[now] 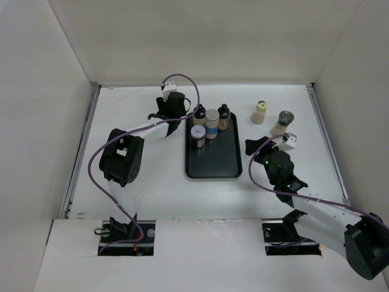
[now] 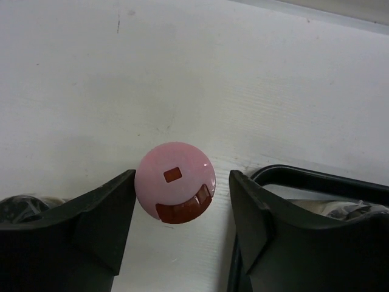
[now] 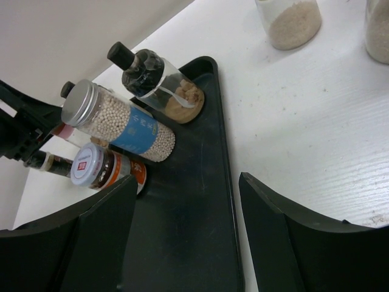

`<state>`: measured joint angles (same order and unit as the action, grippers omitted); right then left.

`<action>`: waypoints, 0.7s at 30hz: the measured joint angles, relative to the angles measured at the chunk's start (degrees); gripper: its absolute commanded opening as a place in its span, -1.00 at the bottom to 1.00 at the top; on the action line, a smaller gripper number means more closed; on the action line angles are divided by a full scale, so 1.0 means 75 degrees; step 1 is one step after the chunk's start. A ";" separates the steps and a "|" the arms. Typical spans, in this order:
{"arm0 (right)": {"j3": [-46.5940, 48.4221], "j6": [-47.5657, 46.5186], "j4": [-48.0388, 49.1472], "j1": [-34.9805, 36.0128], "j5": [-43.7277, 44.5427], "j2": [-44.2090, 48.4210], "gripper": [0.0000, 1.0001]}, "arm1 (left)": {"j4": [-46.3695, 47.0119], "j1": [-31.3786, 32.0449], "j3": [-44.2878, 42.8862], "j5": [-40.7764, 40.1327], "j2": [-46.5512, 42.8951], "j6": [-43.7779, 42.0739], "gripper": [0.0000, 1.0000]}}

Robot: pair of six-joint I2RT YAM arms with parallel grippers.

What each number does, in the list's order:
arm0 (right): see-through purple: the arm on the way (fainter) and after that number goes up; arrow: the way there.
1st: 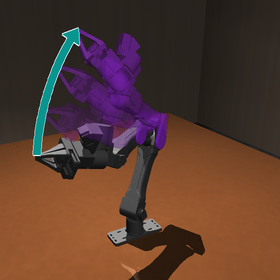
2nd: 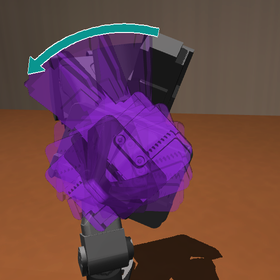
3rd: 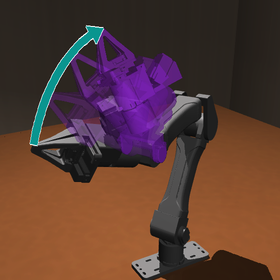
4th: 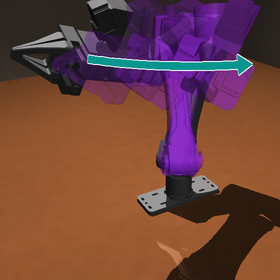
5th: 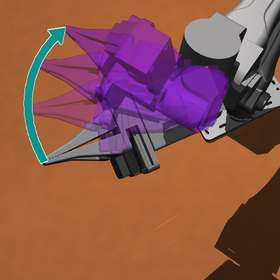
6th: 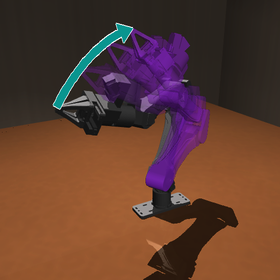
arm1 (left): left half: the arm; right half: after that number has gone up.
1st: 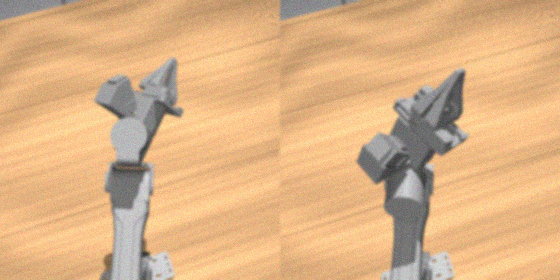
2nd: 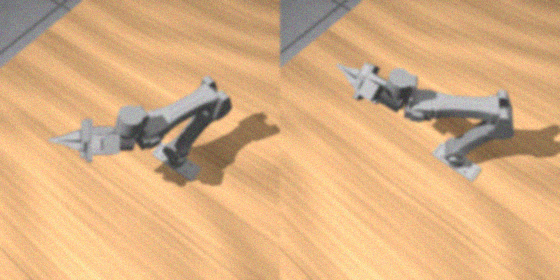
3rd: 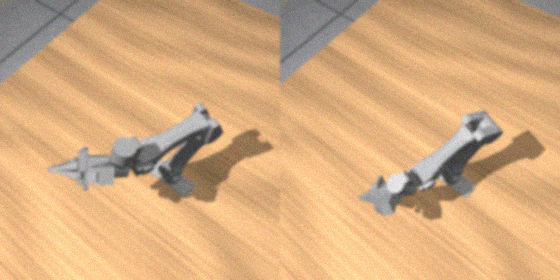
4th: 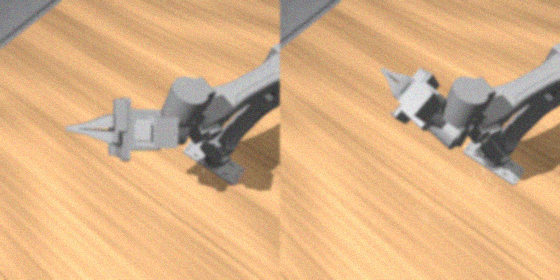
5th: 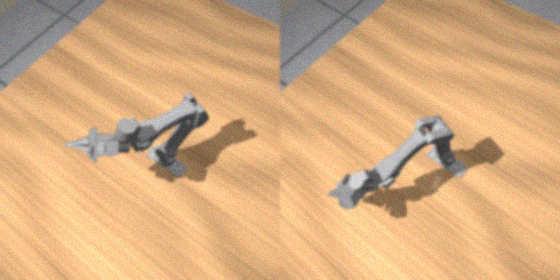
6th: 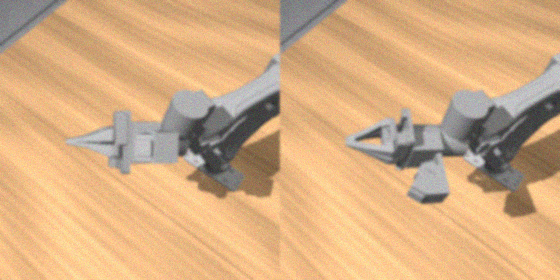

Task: Organize the condiment bottles

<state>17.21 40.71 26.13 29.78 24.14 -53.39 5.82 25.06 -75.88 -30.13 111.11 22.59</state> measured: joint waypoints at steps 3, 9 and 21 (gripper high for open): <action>0.0000 0.0000 0.0000 -0.0003 -0.0017 0.0000 0.49 | -0.0055 -0.0003 -0.0032 -0.0017 0.0064 -0.0029 -0.22; 0.0000 0.0000 0.0003 -0.0003 -0.0017 0.0020 0.50 | -0.0047 0.0082 0.0143 -0.0047 -0.0318 -0.0041 -0.33; 0.0000 0.0003 0.0006 -0.0003 -0.0017 0.0283 0.50 | 0.0507 0.1661 0.2585 -0.0868 -0.4514 -0.0198 -0.35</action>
<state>17.21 40.73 26.17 29.76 24.01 -51.27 9.63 37.52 -56.49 -36.64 77.25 21.10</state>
